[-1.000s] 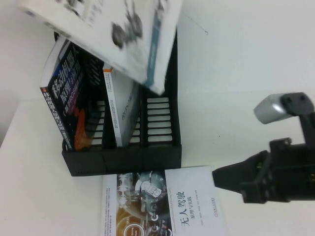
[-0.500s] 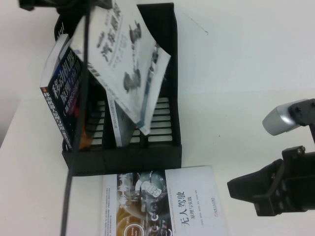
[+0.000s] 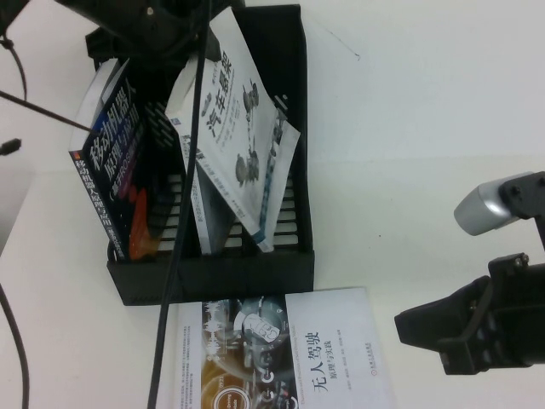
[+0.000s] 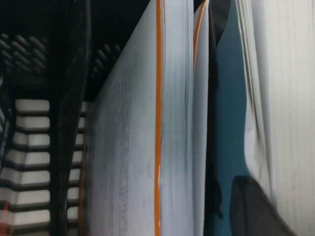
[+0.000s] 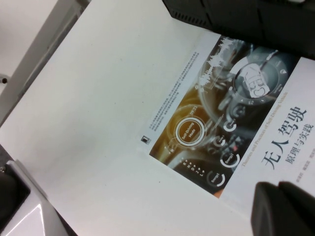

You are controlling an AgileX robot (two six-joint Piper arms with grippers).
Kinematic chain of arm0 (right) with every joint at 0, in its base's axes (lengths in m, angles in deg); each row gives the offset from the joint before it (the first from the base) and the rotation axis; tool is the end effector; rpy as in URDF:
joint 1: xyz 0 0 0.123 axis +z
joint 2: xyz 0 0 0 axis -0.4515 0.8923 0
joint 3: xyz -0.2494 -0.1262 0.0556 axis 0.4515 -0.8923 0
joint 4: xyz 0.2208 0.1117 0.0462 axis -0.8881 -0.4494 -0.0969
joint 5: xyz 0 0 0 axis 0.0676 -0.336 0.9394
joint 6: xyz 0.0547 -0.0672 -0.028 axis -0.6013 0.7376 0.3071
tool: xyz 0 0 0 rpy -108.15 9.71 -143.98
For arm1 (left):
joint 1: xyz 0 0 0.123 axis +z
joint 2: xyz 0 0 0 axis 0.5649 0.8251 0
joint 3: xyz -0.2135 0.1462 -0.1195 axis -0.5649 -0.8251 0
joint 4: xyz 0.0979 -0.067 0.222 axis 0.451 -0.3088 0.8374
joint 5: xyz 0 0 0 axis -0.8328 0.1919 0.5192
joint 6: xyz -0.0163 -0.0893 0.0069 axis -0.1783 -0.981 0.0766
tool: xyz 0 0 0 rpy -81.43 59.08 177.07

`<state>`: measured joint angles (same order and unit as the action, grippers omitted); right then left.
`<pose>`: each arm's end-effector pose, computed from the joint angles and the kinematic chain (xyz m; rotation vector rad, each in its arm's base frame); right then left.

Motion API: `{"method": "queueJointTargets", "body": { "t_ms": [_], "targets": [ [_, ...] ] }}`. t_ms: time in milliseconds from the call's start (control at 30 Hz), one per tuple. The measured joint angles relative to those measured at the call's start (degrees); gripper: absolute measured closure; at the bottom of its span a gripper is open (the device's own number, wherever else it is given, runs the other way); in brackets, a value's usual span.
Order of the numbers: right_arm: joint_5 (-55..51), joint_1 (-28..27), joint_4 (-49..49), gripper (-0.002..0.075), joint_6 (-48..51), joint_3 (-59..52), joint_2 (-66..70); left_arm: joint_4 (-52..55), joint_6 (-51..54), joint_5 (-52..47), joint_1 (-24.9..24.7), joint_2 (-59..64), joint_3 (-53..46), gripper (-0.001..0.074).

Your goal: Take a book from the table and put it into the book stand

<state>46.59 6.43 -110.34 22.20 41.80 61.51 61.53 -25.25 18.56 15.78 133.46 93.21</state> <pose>0.1732 0.1520 0.2991 -0.5999 2.2980 0.8211 0.3714 -0.1391 0.4306 -0.1549 2.2908 -0.6207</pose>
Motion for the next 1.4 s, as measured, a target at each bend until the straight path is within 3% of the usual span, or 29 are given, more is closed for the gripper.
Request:
{"method": "queueJointTargets", "body": {
  "t_ms": [267, 333, 467, 633, 733, 800, 900, 1000, 1133, 1233, 1400],
  "targets": [
    [-0.09, 0.00, 0.23, 0.0721, 0.00, 0.00, 0.00, 0.00, 0.42, 1.84, 0.00, 1.19, 0.00, 0.0596],
    [-0.09, 0.00, 0.35, 0.0721, 0.00, 0.00, 0.00, 0.11, 0.68, 2.78, 0.00, 1.41, 0.00, 0.0533],
    [-0.09, 0.00, 0.58, 0.0721, 0.00, 0.00, 0.00, 0.31, 1.25, 5.42, 0.00, 1.21, 0.50, 0.0330],
    [-0.09, 0.00, 3.66, 0.0721, -1.01, 0.00, -1.54, 1.06, 3.69, 5.92, 0.00, -0.10, 0.53, 0.0265],
    [-0.09, 0.00, 11.45, 0.0721, -5.90, 0.00, -4.97, 4.16, 4.11, 5.92, 0.00, -1.76, 0.53, 0.0311],
    [-0.59, 0.00, 19.87, 0.0721, -12.12, 0.00, -8.19, 6.95, 4.47, 5.56, 0.00, -3.72, 0.53, 0.0403],
    [-4.24, 0.00, 38.29, 0.0721, -26.31, 0.00, -14.50, 12.71, 5.19, 4.01, 0.00, -7.81, 0.53, 0.0604],
    [-10.46, 0.00, 55.76, 0.0721, -38.66, 0.00, -21.05, 17.47, 6.69, 2.24, 0.00, -12.09, 0.53, 0.0696],
    [-16.57, 0.00, 66.80, 0.0721, -46.63, -0.22, -28.81, 17.94, 8.10, 2.14, 0.00, -17.94, -1.30, 0.0728],
    [-16.81, 0.00, 70.45, 0.0721, -48.57, -2.32, -35.40, 13.97, 11.62, 6.24, 0.26, -24.35, -8.38, 0.0733],
    [-14.20, 0.00, 71.98, 0.0721, -52.23, -10.65, -44.78, 6.43, 14.79, 21.76, 0.38, -36.06, -32.12, 0.0734]
  ]
}}
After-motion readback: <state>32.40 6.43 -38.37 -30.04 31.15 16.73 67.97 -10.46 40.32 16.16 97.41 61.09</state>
